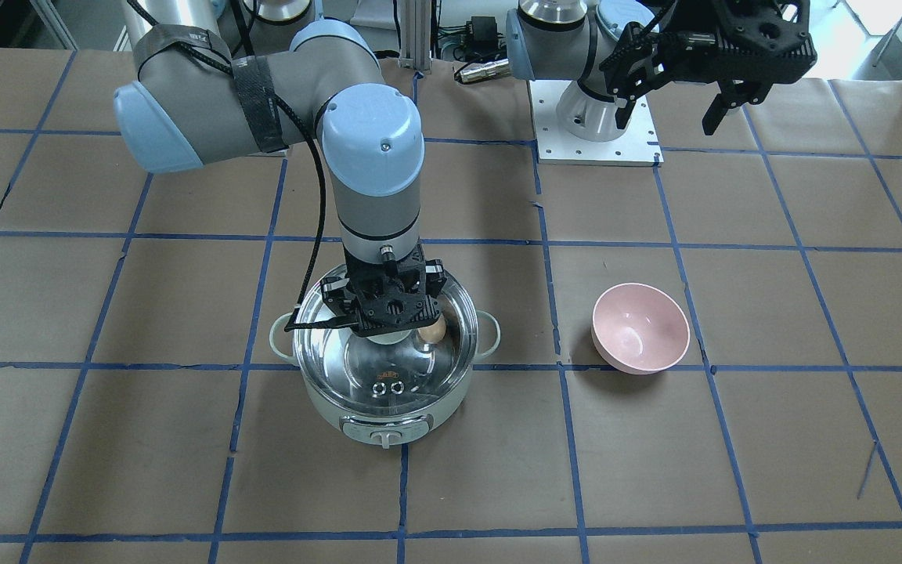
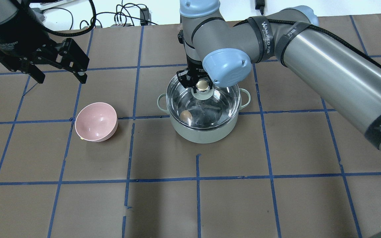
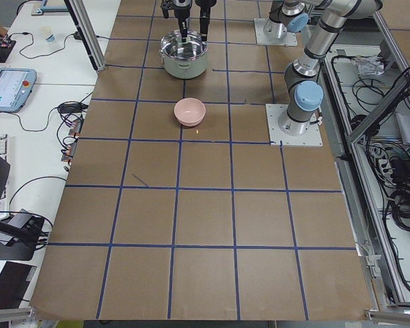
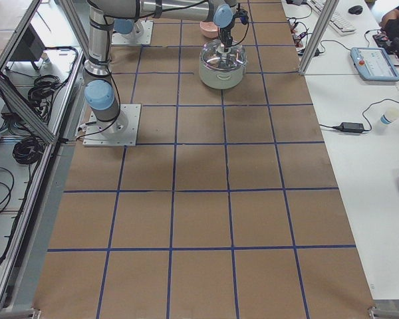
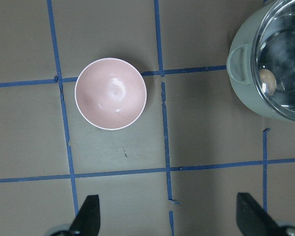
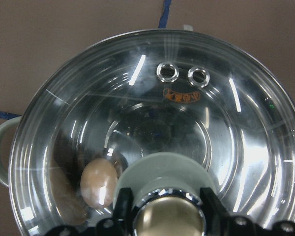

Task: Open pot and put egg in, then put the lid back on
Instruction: 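Lower the lid onto the pot and release it with the right gripper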

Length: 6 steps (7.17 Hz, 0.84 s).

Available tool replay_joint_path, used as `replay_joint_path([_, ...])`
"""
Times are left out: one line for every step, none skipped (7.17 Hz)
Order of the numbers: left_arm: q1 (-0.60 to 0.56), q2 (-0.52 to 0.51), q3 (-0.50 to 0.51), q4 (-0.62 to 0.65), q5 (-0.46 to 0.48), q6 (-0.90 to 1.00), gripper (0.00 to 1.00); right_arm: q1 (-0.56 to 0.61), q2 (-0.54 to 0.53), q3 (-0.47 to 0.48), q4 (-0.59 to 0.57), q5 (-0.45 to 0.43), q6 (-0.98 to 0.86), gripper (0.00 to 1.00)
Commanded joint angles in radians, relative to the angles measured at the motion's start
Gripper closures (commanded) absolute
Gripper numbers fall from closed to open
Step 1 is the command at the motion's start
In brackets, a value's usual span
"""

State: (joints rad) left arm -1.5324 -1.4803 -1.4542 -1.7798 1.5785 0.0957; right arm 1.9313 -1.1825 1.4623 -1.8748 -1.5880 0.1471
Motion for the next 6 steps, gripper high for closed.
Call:
replay_joint_path([0.000, -0.002, -0.002, -0.007, 0.000, -0.004, 0.04, 0.000, 0.001, 0.001, 0.003, -0.001, -0.001, 0.98])
replay_joint_path([-0.002, -0.002, -0.003, -0.007, 0.000, -0.007, 0.04, 0.000, 0.000, 0.003, 0.008, -0.001, -0.001, 0.98])
replay_joint_path([-0.002, 0.001, -0.014, -0.006, 0.000, -0.013, 0.04, 0.000, -0.002, 0.003, 0.012, -0.001, -0.001, 0.98])
replay_joint_path([-0.002, 0.003, -0.017, -0.006, 0.000, -0.013, 0.04, 0.000, -0.003, 0.007, 0.011, -0.001, -0.001, 0.98])
replay_joint_path([-0.002, 0.003, -0.015, -0.006, -0.002, -0.013, 0.04, 0.000, -0.003, 0.009, 0.011, -0.003, -0.001, 0.98])
replay_joint_path([-0.002, 0.003, -0.015, -0.006, -0.003, -0.013, 0.04, 0.000, -0.003, 0.009, 0.005, -0.003, -0.009, 0.98])
